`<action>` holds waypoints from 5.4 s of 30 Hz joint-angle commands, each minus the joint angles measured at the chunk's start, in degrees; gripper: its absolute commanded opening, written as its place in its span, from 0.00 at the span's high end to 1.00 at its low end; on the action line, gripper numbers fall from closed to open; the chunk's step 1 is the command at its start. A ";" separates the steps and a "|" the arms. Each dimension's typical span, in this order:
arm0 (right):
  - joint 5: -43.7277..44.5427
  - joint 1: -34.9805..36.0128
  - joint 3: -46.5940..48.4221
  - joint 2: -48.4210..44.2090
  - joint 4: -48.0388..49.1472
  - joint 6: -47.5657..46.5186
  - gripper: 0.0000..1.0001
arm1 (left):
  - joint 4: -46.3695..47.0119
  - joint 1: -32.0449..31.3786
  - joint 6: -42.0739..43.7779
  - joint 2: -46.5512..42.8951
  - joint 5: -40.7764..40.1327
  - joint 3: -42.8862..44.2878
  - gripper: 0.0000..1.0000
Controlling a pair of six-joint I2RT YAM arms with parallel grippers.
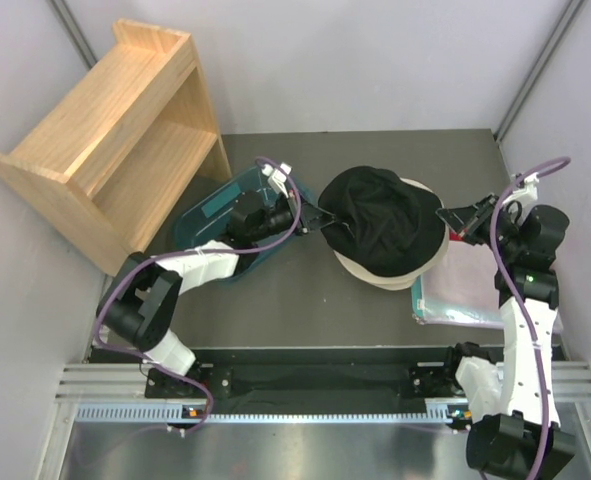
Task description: Stack the hats
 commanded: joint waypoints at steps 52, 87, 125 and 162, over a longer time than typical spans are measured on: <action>44.36 4.62 -8.45 5.29 -2.14 -11.18 0.80 | -26.36 -2.99 16.82 1.08 -21.82 8.63 0.40; 27.34 3.13 4.49 -4.21 -8.65 -11.37 0.00 | -29.72 -1.76 24.56 -14.59 -23.86 5.91 0.01; 21.87 2.51 4.65 3.00 -8.11 -11.71 0.00 | -31.46 -5.90 25.87 -11.93 -29.21 10.31 0.01; 36.10 2.34 8.88 -6.76 -12.16 -17.08 0.01 | -62.49 7.73 33.43 -38.93 -48.82 4.77 0.01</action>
